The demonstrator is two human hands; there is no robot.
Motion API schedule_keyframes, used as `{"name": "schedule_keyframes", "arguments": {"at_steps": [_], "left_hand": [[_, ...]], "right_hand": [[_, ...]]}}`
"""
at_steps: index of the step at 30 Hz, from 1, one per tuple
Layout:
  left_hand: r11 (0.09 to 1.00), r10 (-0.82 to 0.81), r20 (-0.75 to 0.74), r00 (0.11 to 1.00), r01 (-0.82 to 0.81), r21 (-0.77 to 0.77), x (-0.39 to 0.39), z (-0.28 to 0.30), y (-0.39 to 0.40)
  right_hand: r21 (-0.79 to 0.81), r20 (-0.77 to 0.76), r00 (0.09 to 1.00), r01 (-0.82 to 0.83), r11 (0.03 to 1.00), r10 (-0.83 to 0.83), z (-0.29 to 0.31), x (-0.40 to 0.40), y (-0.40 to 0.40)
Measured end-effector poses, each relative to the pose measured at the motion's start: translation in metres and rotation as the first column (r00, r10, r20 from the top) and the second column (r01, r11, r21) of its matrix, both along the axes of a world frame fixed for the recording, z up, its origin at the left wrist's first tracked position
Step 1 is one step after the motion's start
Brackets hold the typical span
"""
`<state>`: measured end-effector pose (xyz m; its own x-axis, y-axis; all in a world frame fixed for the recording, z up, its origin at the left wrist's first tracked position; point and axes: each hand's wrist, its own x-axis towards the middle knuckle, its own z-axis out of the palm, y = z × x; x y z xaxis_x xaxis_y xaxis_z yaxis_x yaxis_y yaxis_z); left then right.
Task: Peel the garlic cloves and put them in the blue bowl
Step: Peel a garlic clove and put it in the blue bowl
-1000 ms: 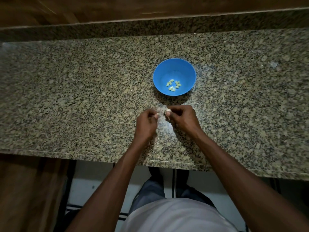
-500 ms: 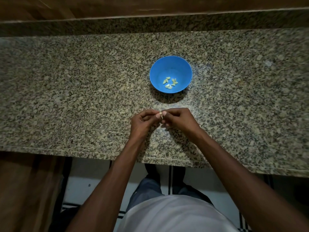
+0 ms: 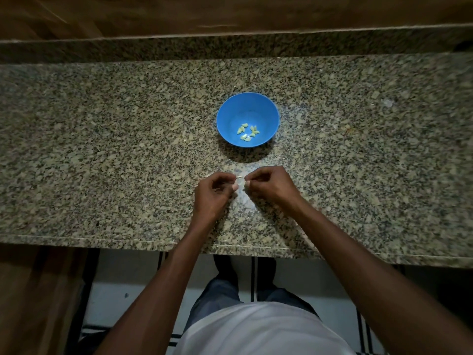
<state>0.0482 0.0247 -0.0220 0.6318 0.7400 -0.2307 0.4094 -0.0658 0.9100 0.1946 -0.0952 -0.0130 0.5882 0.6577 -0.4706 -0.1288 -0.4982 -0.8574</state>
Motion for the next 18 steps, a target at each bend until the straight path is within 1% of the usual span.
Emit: {"name": "schedule_keyframes", "arguments": {"at_steps": [1, 2, 3, 5, 6, 8, 9, 11, 13, 15, 18], "left_hand": [[0.997, 0.051, -0.047, 0.998, -0.048, 0.062, -0.002, -0.002, -0.001], [0.987, 0.102, -0.088, 0.991, -0.09, 0.131, -0.005, -0.005, 0.0], [0.974, 0.131, -0.121, 0.984, -0.105, 0.199, -0.008, -0.009, 0.002], [0.954, 0.105, -0.2, 0.974, -0.042, 0.296, -0.012, -0.018, 0.006], [0.948, 0.072, -0.252, 0.965, 0.013, 0.319, -0.013, -0.02, 0.009], [0.93, 0.024, -0.34, 0.94, 0.104, 0.353, -0.011, -0.021, 0.014], [0.92, 0.015, -0.37, 0.929, 0.132, 0.369, -0.009, -0.018, 0.017], [0.91, -0.016, -0.413, 0.91, 0.185, 0.37, -0.004, -0.015, 0.023], [0.897, -0.078, -0.449, 0.89, 0.259, 0.357, -0.003, -0.014, 0.031], [0.876, -0.129, -0.492, 0.861, 0.332, 0.35, -0.003, -0.017, 0.041], [0.848, -0.214, -0.564, 0.798, 0.438, 0.298, 0.001, -0.018, 0.056]], "right_hand": [[-0.041, 0.181, 0.981, -0.057, 0.998, 0.064, -0.001, 0.001, 0.002], [-0.085, 0.311, 0.943, -0.099, 0.991, 0.121, -0.002, 0.001, 0.005], [-0.121, 0.401, 0.9, -0.132, 0.984, 0.171, -0.004, 0.002, 0.008], [-0.212, 0.54, 0.796, -0.187, 0.959, 0.274, -0.009, 0.001, 0.012], [-0.274, 0.578, 0.747, -0.202, 0.94, 0.329, -0.012, 0.0, 0.013], [-0.364, 0.608, 0.683, -0.215, 0.906, 0.406, -0.013, -0.003, 0.013], [-0.396, 0.635, 0.631, -0.23, 0.889, 0.446, -0.011, -0.005, 0.013], [-0.453, 0.686, 0.496, -0.282, 0.846, 0.533, -0.003, -0.01, 0.013], [-0.489, 0.701, 0.416, -0.309, 0.816, 0.579, 0.003, -0.014, 0.016], [-0.524, 0.7, 0.376, -0.307, 0.794, 0.607, 0.006, -0.017, 0.021], [-0.551, 0.683, 0.367, -0.309, 0.775, 0.631, 0.012, -0.02, 0.027]]}}
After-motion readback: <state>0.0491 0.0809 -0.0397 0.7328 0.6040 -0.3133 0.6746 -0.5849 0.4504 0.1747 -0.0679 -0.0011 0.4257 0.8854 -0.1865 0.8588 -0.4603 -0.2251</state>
